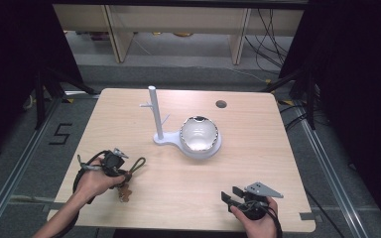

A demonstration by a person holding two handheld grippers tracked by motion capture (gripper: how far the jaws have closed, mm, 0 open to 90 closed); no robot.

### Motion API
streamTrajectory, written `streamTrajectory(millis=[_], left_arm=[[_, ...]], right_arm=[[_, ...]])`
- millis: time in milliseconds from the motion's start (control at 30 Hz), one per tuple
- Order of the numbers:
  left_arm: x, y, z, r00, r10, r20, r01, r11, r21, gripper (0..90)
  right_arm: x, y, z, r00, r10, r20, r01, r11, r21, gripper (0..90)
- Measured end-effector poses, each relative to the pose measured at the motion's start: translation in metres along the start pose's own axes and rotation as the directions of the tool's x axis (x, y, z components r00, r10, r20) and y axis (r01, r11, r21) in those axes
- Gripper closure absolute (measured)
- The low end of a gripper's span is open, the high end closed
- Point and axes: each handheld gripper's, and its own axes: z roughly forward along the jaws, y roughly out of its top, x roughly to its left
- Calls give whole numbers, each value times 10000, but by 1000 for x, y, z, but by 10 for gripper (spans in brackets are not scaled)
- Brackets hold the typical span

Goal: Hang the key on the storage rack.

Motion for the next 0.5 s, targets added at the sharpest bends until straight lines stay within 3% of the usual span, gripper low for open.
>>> streamTrajectory(millis=[67,100,167,267,300,333,400,467,500], left_arm=[[0,-2,-2,10000,73,2,-73,9995,-297,680],[-1,-4,-2,10000,15,-11,-15,9989,-472,680],[-1,-6,-5,9998,200,97,-193,9976,-661,680],[-2,-8,-8,9998,152,105,-141,9945,-1036,681],[-2,-9,-9,9997,202,135,-185,9933,-1139,680],[-2,-10,-10,9996,234,136,-215,9922,-1226,680],[-3,-11,-11,9997,185,171,-160,9905,-1364,681],[-4,-12,-12,9997,152,184,-121,9877,-1558,681],[-4,-12,-13,9993,230,284,-188,9898,-1413,681]], right_arm=[[1,-1,1,10000,94,-13,-94,9999,-114,480],[0,-1,2,9999,-148,-15,148,9996,-230,480],[1,-1,1,10000,-1,-23,0,9999,-167,480],[0,0,1,9999,-101,-35,100,9998,-167,479],[3,-1,2,9992,351,-164,-353,9993,-121,479],[3,-1,2,9992,350,-168,-352,9993,-110,478],[1,-1,2,10000,-36,-42,35,9999,-144,478],[1,-1,2,10000,-20,-59,19,9999,-126,478],[1,-1,2,10000,-32,-49,31,9999,-129,477]])
